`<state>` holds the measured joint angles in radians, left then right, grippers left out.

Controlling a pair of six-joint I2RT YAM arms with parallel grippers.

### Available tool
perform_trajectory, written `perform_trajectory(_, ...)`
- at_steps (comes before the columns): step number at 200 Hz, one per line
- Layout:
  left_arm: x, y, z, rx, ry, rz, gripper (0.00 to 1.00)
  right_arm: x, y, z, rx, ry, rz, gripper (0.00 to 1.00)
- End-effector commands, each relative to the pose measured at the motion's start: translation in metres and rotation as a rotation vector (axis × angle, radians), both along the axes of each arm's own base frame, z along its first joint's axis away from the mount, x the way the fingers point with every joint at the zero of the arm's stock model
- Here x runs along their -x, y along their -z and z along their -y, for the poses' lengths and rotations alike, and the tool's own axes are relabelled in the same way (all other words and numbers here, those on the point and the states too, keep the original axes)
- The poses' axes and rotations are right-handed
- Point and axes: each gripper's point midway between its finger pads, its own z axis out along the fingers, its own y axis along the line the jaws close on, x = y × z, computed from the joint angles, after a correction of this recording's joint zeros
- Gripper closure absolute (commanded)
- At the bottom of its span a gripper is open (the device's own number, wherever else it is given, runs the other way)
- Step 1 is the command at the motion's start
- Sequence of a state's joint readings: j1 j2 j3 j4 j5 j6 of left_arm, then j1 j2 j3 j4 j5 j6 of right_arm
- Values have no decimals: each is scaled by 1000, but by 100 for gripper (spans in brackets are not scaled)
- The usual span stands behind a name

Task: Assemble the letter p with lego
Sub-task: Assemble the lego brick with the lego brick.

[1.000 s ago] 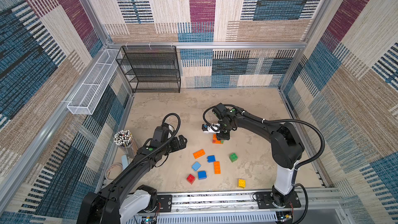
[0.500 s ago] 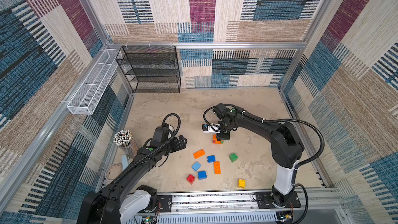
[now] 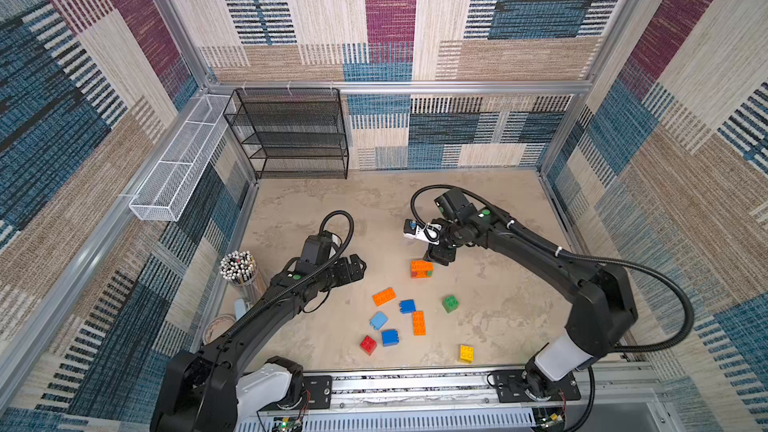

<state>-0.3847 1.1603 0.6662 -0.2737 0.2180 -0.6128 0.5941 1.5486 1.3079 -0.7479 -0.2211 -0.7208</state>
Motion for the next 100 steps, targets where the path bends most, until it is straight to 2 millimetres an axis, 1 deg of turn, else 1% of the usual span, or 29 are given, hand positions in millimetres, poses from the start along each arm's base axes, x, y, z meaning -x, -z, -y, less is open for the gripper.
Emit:
perform_trajectory(1, -2, -8, 21, 32, 26, 8, 7, -4, -51, -21, -317, 144, 14, 30)
perform_trajectory(9, -1, -9, 31, 43, 44, 9, 8, -3, -60, -22, -396, 206, -12, 31)
perform_trajectory(19, 1, -9, 43, 51, 68, 8, 9, -1, -62, -22, -466, 281, -63, 31)
perform_trajectory(27, 1, -10, 53, 54, 88, 10, 10, 0, -55, -18, -489, 351, -105, 31)
perform_trajectory(45, 3, -7, 73, 60, 126, 7, 11, 3, -34, -7, -518, 494, -182, 36)
perform_trajectory(51, 3, -6, 80, 69, 135, 4, 11, 4, -27, -3, -529, 548, -207, 36)
perform_trajectory(66, 2, -3, 96, 81, 161, -6, 14, 5, -15, 7, -573, 662, -247, 35)
perform_trajectory(86, 1, 0, 114, 95, 187, -10, 17, 11, -1, 10, -600, 727, -313, 34)
perform_trajectory(100, -2, 2, 124, 109, 192, -11, 19, 8, 10, 13, -596, 775, -336, 36)
